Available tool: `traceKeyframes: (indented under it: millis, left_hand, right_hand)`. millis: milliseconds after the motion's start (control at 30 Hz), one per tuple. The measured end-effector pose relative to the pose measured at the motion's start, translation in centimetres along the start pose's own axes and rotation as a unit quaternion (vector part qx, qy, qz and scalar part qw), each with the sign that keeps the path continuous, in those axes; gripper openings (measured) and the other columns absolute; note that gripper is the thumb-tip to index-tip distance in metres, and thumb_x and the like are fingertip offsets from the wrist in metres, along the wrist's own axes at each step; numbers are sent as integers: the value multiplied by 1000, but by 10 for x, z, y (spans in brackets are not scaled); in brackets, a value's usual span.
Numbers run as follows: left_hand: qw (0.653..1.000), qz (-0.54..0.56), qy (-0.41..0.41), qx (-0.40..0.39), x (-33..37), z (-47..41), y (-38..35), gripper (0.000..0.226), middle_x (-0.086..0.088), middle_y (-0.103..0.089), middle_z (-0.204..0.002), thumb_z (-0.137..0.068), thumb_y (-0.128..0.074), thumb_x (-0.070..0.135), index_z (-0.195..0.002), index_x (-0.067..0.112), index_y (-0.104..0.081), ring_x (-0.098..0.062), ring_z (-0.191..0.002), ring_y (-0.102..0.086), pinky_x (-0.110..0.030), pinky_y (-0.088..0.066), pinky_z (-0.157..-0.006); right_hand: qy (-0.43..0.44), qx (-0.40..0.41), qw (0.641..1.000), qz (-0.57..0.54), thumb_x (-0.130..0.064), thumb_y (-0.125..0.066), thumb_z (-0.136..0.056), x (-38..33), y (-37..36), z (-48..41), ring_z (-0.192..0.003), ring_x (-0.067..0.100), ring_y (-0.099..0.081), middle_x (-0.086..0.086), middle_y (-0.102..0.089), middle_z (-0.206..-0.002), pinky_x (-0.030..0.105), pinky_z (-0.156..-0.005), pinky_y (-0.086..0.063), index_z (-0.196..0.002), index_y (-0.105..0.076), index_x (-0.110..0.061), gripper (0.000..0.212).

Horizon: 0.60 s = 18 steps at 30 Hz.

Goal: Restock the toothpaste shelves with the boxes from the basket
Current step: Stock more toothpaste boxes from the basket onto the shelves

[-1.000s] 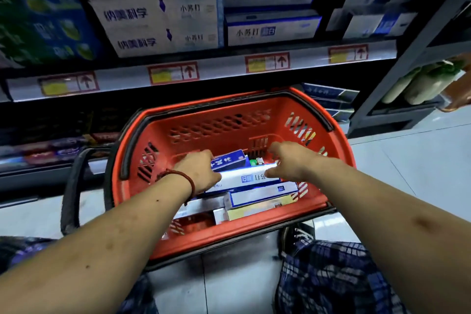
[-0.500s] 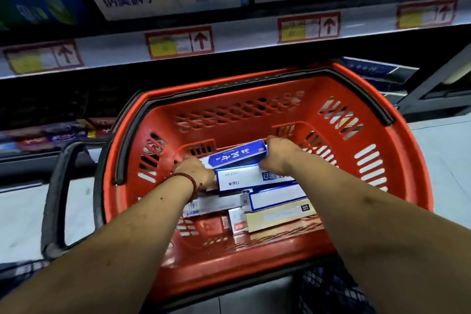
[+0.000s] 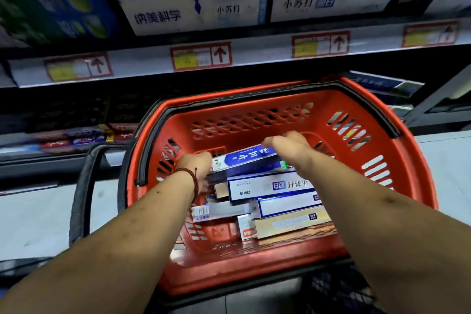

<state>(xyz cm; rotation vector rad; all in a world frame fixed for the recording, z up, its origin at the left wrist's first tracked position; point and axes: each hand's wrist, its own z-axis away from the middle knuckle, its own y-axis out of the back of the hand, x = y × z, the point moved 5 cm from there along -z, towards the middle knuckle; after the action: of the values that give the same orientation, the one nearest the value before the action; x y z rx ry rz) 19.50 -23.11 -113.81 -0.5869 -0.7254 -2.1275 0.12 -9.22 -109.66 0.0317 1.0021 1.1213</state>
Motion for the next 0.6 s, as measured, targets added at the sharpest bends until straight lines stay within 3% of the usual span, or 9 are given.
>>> traceKeyframes:
  millis: [100,167,300,367,467,567,600]
  left_hand:
    - [999,41,-30,-17,24,25,10,30,-17,-74,-102,-87,-56,18,-112,4,-66,-37,-77,-74,-42,-60,-53]
    - [997,39,-69,-25,44,44,18,31,-18,-71,-105,-90,-60,23,-114,4,-64,-38,-82,-71,-42,-59,-59]
    - [985,82,-152,7,88,79,50,28,-18,-72,-98,-90,-70,28,-108,8,-62,-35,-77,-73,-53,-62,-63]
    - [973,126,-186,45,106,97,74,24,-20,-71,-102,-87,-77,26,-94,13,-59,-36,-81,-74,-57,-61,-62]
    - [956,173,-232,57,126,117,100,28,-18,-73,-97,-81,-83,18,-81,19,-55,-29,-78,-73,-48,-62,-67]
    - [940,219,-260,11,134,137,120,25,-16,-74,-102,-81,-82,6,-96,17,-65,-33,-92,-74,-45,-61,-81]
    - [934,228,-275,3,133,144,127,31,-17,-74,-103,-82,-80,3,-107,14,-66,-32,-92,-74,-39,-62,-77]
  right_hand:
    - [14,37,999,-13,-46,-68,-84,-15,18,29,-109,32,-59,12,-48,-138,42,-90,-52,-118,-53,-8,54]
    - [26,71,997,-35,-54,-66,-79,-27,28,49,-102,33,-64,12,-51,-138,41,-90,-54,-118,-60,-3,64]
    - [43,169,971,-165,-66,-66,-60,-43,54,74,-90,35,-70,17,-66,-117,48,-87,-59,-104,-67,-6,74]
    - [60,194,955,-218,-56,-70,-62,-55,68,85,-87,38,-71,17,-71,-102,52,-83,-60,-96,-69,-2,63]
    - [94,180,944,-259,-27,-81,-72,-86,84,127,-73,32,-68,13,-68,-79,54,-78,-61,-77,-65,-5,27]
    - [107,115,940,-302,-3,-73,-86,-100,85,140,-72,24,-64,12,-68,-85,45,-76,-62,-84,-64,-11,12]
    - [113,100,939,-310,1,-70,-87,-102,82,140,-75,26,-66,13,-71,-91,42,-75,-59,-88,-64,-12,15]
